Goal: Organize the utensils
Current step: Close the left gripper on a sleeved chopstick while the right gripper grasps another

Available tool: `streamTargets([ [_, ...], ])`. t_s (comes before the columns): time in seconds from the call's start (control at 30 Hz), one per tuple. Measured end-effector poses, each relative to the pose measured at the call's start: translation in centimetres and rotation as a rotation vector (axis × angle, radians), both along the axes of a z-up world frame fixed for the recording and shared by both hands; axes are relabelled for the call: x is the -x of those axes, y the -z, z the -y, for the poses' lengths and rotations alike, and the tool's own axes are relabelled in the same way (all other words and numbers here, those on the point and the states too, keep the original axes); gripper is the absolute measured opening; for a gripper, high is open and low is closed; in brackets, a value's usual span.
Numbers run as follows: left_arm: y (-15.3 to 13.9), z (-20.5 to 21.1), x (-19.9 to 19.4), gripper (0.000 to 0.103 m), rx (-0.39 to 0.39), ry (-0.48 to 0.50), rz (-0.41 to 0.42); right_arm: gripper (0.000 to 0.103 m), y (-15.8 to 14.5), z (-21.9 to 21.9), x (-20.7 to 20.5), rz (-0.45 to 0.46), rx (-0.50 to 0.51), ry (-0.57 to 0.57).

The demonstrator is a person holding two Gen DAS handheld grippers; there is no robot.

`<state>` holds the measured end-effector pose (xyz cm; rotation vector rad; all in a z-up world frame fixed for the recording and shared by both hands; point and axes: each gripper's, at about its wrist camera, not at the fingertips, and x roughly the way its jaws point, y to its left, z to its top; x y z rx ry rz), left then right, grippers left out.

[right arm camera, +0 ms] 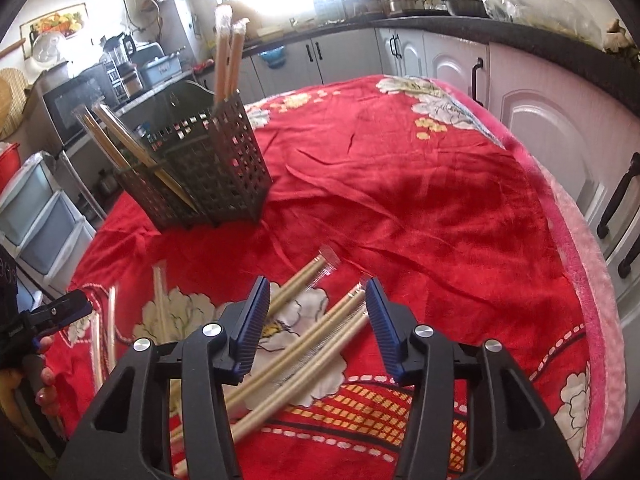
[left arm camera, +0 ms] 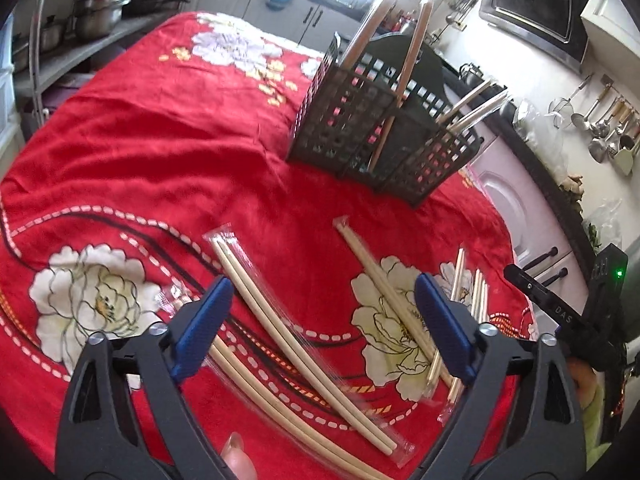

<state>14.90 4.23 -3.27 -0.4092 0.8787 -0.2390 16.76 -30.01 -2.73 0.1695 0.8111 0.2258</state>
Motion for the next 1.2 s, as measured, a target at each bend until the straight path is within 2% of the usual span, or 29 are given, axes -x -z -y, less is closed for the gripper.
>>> streamTargets([
  [0.23,1.0,-0.1,-0.6,0.079,-0.014,-0.032,-0.060,0.048,1.5,1.3,-2.1,-0.057,0.014,0.015],
  [0.37,1.7,-0.7,-1.0,0.079,-0.010,-0.064,-0.093,0.040,2.7,1.9,-3.6,-0.114,-0.029,0.000],
  [0.43,2.0,-0.9,-1.2,0.079,-0.001,-0.071,-0.100,0.036,3.2,2.0,-4.0,-0.131,-0.048,-0.007],
  [0.5,2.1,-0.9,-1.4,0.079,-0.005,-0.074,-0.101,0.026,3.6,2.1,-4.4,-0.145,-0.063,-0.006],
  [0.77,2.2,-0.9,-2.6,0.079,-0.018,-0.091,-0.104,0.003,3.7,2.3,-5.1,-0.132,-0.077,-0.014],
  [0.83,2.3,-0.8,-2.8,0.078,-0.028,-0.091,-0.101,0.001,3.4,2.3,-5.2,-0.116,-0.067,-0.010],
  [0.9,2.3,-0.7,-2.9,0.071,-0.054,-0.097,-0.099,0.001,3.1,2.5,-5.2,-0.099,-0.085,-0.004],
  [1.17,2.6,-0.5,-4.2,0.058,-0.128,-0.119,-0.100,0.001,1.2,2.5,-4.7,-0.031,-0.108,-0.004],
  [1.2,2.6,-0.4,-4.4,0.054,-0.139,-0.122,-0.100,0.001,0.9,2.4,-4.6,-0.024,-0.109,-0.005],
])
